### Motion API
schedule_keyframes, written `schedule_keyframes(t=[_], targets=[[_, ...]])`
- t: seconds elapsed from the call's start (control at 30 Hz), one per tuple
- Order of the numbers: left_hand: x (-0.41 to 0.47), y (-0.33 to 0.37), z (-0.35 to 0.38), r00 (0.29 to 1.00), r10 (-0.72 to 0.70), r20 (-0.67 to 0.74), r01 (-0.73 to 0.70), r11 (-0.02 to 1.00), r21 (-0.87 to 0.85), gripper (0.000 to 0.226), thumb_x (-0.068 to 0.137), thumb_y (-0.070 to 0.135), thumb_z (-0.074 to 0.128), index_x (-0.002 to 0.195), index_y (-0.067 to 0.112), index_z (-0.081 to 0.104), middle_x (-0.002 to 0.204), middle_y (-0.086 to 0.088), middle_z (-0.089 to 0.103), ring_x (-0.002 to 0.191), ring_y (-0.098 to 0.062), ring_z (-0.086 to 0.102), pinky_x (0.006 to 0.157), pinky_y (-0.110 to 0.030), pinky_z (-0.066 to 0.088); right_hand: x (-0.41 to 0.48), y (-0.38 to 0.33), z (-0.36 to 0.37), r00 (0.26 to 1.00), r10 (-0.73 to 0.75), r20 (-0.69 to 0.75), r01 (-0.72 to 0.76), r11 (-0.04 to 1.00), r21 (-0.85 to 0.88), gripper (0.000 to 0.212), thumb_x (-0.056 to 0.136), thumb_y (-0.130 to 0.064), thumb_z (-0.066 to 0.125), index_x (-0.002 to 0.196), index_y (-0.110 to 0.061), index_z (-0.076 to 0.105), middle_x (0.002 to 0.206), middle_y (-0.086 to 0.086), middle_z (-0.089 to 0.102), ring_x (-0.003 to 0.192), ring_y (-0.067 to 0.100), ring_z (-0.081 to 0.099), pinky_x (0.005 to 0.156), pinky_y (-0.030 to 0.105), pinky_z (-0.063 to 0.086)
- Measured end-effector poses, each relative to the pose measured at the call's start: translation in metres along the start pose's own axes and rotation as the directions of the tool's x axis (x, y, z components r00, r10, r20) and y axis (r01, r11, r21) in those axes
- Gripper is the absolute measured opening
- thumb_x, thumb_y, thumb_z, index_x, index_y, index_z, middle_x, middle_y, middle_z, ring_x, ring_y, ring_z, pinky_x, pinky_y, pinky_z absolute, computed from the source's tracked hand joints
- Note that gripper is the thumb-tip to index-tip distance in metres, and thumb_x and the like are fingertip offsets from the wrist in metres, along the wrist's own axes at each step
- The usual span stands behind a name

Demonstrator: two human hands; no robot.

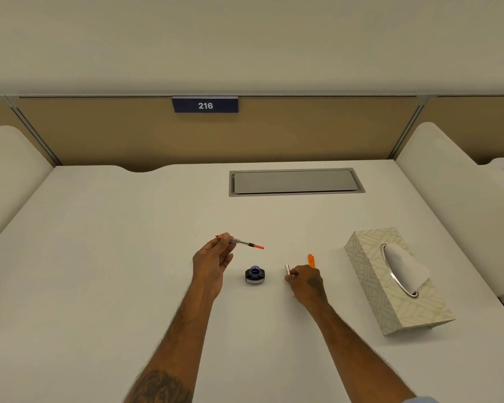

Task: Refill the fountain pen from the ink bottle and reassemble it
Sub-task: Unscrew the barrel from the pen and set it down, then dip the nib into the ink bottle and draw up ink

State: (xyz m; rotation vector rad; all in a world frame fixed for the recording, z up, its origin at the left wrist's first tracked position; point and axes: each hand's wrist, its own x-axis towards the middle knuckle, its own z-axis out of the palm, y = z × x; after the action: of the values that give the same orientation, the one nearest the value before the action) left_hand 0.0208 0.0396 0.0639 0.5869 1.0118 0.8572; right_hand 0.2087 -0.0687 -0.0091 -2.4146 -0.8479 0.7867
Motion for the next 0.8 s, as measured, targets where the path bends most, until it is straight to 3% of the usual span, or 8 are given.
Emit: schedule_keyframes(t=[0.2,0.27,0.33,0.37,0.43,0.53,0.67,0.8], targets=[[0.001,-0.002,-0.004,0.999,-0.030,0.020,0.031,0.999,-0.032,0.011,0.087,0.011,0.068,0.097,0.012,0.071,0.087,0.001,0.076,0.085,-0.012,0.072,0.080,-0.027,0.051,-0.003,0.000,0.004,1.000,-0.011,-0.004,0.011,0.997,-0.075,0.022,0.088,-0.029,0.064,0.096,-0.010,0.071,0.099,0.008,0.072,0.080,0.018,0.060,0.080,0.031,0.053],[0.000,-0.003,-0.004,0.999,-0.036,0.024,0.037,0.998,-0.047,0.011,0.086,0.009,0.068,0.096,0.011,0.071,0.087,0.001,0.076,0.081,-0.011,0.074,0.080,-0.027,0.052,-0.007,-0.002,0.002,1.000,-0.006,-0.005,0.006,0.998,-0.060,0.032,0.088,-0.035,0.065,0.109,-0.011,0.069,0.109,0.007,0.068,0.095,0.021,0.063,0.087,0.030,0.050],[0.001,-0.002,-0.003,0.999,-0.041,0.029,0.043,0.997,-0.066,0.011,0.086,0.008,0.068,0.096,0.010,0.070,0.089,-0.002,0.076,0.080,-0.011,0.074,0.082,-0.028,0.052,-0.011,-0.011,-0.002,0.997,-0.026,-0.069,0.030,0.997,0.064,0.038,0.088,-0.040,0.065,0.113,-0.012,0.068,0.107,0.005,0.068,0.110,0.021,0.061,0.101,0.033,0.045],[0.000,-0.002,-0.002,0.999,-0.044,0.032,0.046,0.996,-0.075,0.012,0.086,0.008,0.068,0.097,0.010,0.070,0.089,-0.003,0.076,0.081,-0.011,0.075,0.082,-0.028,0.052,-0.015,-0.020,-0.005,0.993,-0.032,-0.115,0.052,0.982,0.179,0.033,0.089,-0.040,0.064,0.106,-0.012,0.071,0.098,0.003,0.070,0.105,0.019,0.064,0.105,0.035,0.042],[0.000,-0.001,0.003,0.998,-0.049,0.040,0.053,0.995,-0.088,0.011,0.087,0.007,0.067,0.097,0.010,0.070,0.087,-0.002,0.077,0.080,-0.011,0.075,0.082,-0.028,0.052,-0.025,-0.044,-0.014,0.990,0.010,-0.138,0.058,0.873,0.483,0.029,0.089,-0.041,0.063,0.091,-0.013,0.073,0.082,-0.001,0.072,0.083,0.017,0.069,0.099,0.038,0.048],[0.000,-0.002,0.011,0.997,-0.054,0.051,0.058,0.994,-0.093,0.008,0.088,0.007,0.065,0.094,0.010,0.071,0.086,-0.003,0.077,0.080,-0.012,0.074,0.079,-0.028,0.053,-0.037,-0.082,-0.021,0.999,0.052,0.010,-0.041,0.630,0.775,0.030,0.090,-0.041,0.064,0.097,-0.013,0.070,0.091,0.001,0.072,0.085,0.015,0.069,0.074,0.030,0.056],[0.002,-0.002,0.017,0.995,-0.049,0.092,0.055,0.996,-0.073,0.008,0.088,0.008,0.065,0.094,0.009,0.071,0.093,-0.007,0.076,0.089,-0.018,0.073,0.084,-0.031,0.054,-0.032,-0.105,-0.020,0.997,0.041,0.064,-0.076,0.449,0.890,0.028,0.089,-0.033,0.066,0.104,-0.009,0.071,0.098,0.005,0.073,0.093,0.017,0.068,0.077,0.029,0.056],[0.007,0.000,0.016,0.986,-0.090,0.141,0.078,0.993,0.090,0.017,0.086,0.020,0.069,0.099,0.009,0.073,0.098,-0.006,0.076,0.103,-0.023,0.070,0.093,-0.038,0.050,-0.018,-0.111,-0.027,0.998,0.063,0.005,-0.033,0.459,0.888,0.024,0.091,-0.029,0.065,0.102,-0.009,0.072,0.094,0.004,0.073,0.087,0.016,0.067,0.074,0.029,0.055]])
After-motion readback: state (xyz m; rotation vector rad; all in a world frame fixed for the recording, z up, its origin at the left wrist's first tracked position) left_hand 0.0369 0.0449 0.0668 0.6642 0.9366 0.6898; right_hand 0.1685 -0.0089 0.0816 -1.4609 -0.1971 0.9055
